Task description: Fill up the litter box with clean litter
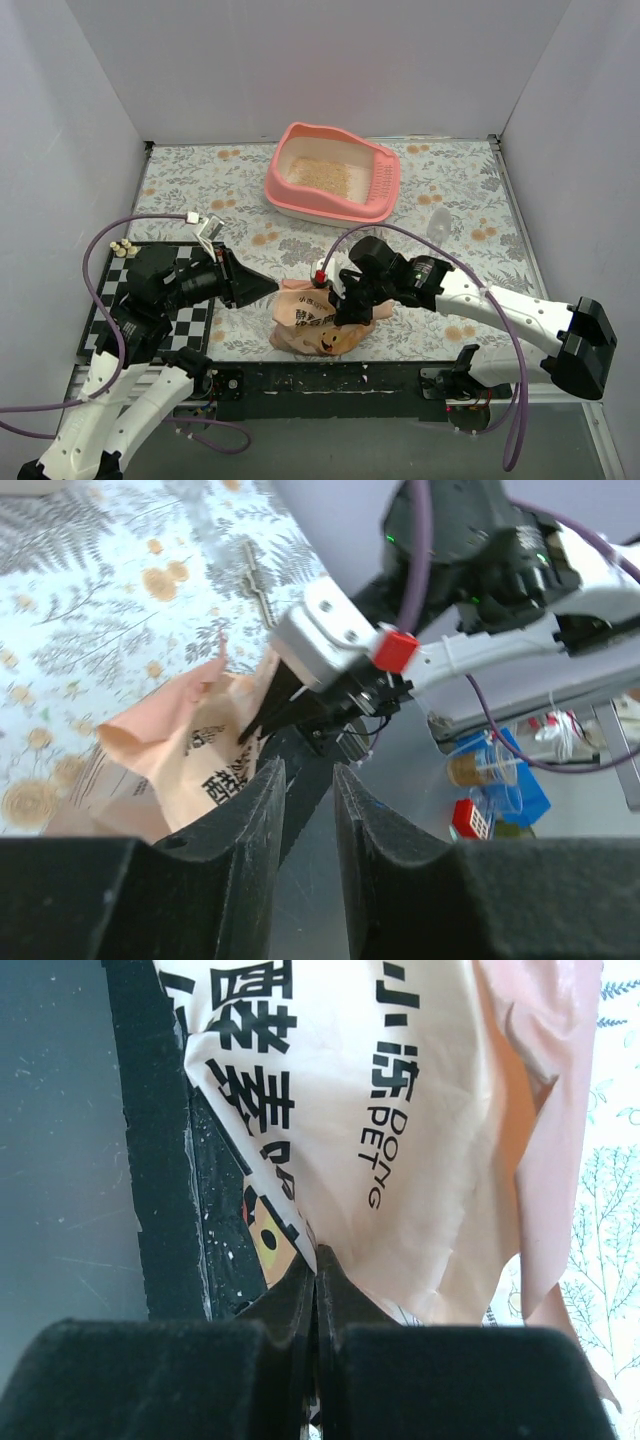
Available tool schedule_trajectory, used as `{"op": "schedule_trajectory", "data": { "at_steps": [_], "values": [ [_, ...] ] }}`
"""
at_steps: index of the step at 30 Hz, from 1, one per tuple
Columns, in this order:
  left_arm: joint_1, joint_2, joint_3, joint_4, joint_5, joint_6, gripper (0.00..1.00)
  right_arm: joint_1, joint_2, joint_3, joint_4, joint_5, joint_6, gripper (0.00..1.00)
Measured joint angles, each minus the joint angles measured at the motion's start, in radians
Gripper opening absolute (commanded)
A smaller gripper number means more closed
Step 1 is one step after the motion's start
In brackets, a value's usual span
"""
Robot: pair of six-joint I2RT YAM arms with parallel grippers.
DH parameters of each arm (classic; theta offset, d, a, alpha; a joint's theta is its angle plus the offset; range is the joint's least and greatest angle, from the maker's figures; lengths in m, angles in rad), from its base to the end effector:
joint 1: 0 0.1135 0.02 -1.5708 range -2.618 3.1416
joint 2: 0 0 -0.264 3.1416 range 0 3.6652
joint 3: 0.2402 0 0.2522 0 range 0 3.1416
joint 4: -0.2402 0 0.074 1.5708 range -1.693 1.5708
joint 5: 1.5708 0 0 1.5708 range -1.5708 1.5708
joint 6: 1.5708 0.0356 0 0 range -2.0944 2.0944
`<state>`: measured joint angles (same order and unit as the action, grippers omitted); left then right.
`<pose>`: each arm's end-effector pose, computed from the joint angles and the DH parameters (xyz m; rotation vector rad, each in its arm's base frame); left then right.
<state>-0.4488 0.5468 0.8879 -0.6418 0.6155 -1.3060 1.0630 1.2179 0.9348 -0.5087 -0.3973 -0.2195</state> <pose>0.0845 -0.0635 0.3587 -0.4406 2.1903 -1.6747 0.1123 0.2302 0.2744 -1.6280 1.8425 0.8618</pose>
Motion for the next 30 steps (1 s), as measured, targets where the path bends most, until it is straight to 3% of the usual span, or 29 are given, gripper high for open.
{"op": "schedule_trajectory", "data": {
  "at_steps": [8,17,22,30],
  "values": [
    [-0.002,0.055,-0.045,0.115,0.163,0.138,0.35,-0.08,0.031,0.053,-0.074,-0.09,0.003,0.01],
    [-0.047,0.21,-0.095,0.195,0.177,0.304,0.53,-0.105,0.061,0.085,-0.127,-0.134,-0.019,0.01],
    [-0.129,0.278,-0.109,0.217,0.142,0.388,0.6,-0.177,0.074,0.093,-0.145,-0.167,-0.011,0.01],
    [-0.366,0.352,-0.108,0.277,-0.064,0.52,0.74,-0.235,0.111,0.122,-0.17,-0.205,-0.003,0.01]
  ]
}}
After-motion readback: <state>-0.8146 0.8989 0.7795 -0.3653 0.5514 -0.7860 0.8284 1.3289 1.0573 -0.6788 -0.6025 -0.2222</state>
